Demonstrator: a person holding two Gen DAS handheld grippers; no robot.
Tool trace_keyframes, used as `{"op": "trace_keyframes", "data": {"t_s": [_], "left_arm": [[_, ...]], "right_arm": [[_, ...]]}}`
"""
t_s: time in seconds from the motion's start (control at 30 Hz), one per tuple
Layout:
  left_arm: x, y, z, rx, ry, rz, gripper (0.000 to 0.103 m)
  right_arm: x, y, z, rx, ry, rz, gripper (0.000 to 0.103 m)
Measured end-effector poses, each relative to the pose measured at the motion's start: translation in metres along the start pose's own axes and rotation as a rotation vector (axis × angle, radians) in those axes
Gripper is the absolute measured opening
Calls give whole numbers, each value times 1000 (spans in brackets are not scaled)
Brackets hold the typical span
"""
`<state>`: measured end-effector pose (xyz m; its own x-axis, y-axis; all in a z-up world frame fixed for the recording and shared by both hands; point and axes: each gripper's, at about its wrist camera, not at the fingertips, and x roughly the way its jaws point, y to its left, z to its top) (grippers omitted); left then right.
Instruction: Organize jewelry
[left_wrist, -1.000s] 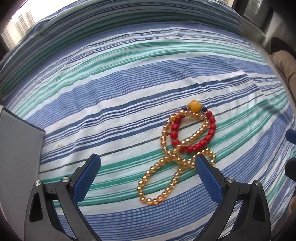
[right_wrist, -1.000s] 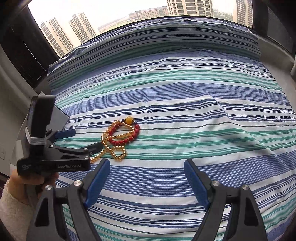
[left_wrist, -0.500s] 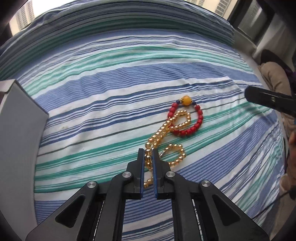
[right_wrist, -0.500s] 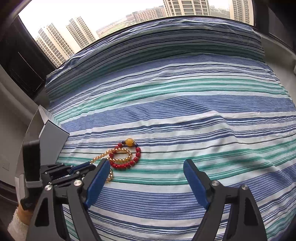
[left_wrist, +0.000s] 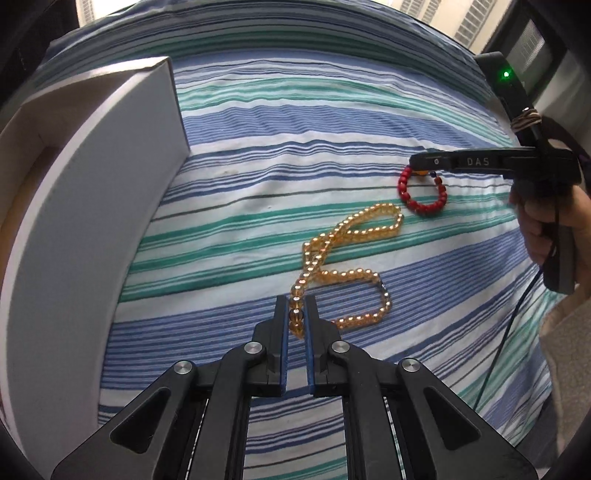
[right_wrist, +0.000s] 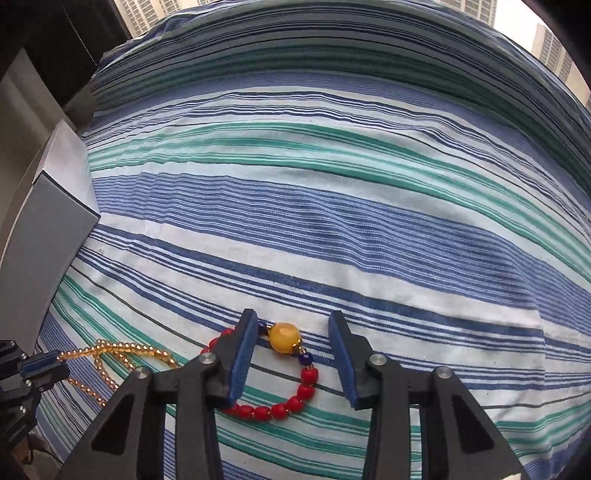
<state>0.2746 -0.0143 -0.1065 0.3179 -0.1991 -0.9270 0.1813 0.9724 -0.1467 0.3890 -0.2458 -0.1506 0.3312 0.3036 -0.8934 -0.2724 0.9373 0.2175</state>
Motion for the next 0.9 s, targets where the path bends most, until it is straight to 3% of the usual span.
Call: {"op": "trace_keyframes", "data": {"t_s": [0.13,0.27,0.53,0.67,0.7,0.73,0.77,0.8,0.83,0.87,0.9], "left_arm": [[-11,11,-24,-23,-3,-21,6],[-31,16,-59,-35,-15,-21,6],[-54,17,-136,-59,14,13,6],[-66,15,-163,-70,11,31,6],[-68,16,-166,-72,6,33,11],[-68,17,-167,-79,5,32,29],[-67,19,-168,-90,7,31,40],[-70,21,-169,-105,-1,38,61],[-73,22,-169,-114,-18,42,70],[-77,23,-169,-114,-33,37,71],[-81,24,-169,-111,-42,26,72]], "right_arm": [[-10,10,-22,-25,23,-38,17],[-36,14,-61,9,18,9,17],[-83,24,-164,104,3,101,17],[-96,27,-215,179,-13,105,17],[-98,28,-226,196,-20,95,18],[-98,27,-233,215,-27,84,19],[-99,25,-240,236,-33,75,20],[-100,22,-246,266,-42,78,33],[-102,15,-251,304,-54,92,42],[-105,8,-256,349,-72,110,49],[-108,1,-261,389,-85,125,49]]}}
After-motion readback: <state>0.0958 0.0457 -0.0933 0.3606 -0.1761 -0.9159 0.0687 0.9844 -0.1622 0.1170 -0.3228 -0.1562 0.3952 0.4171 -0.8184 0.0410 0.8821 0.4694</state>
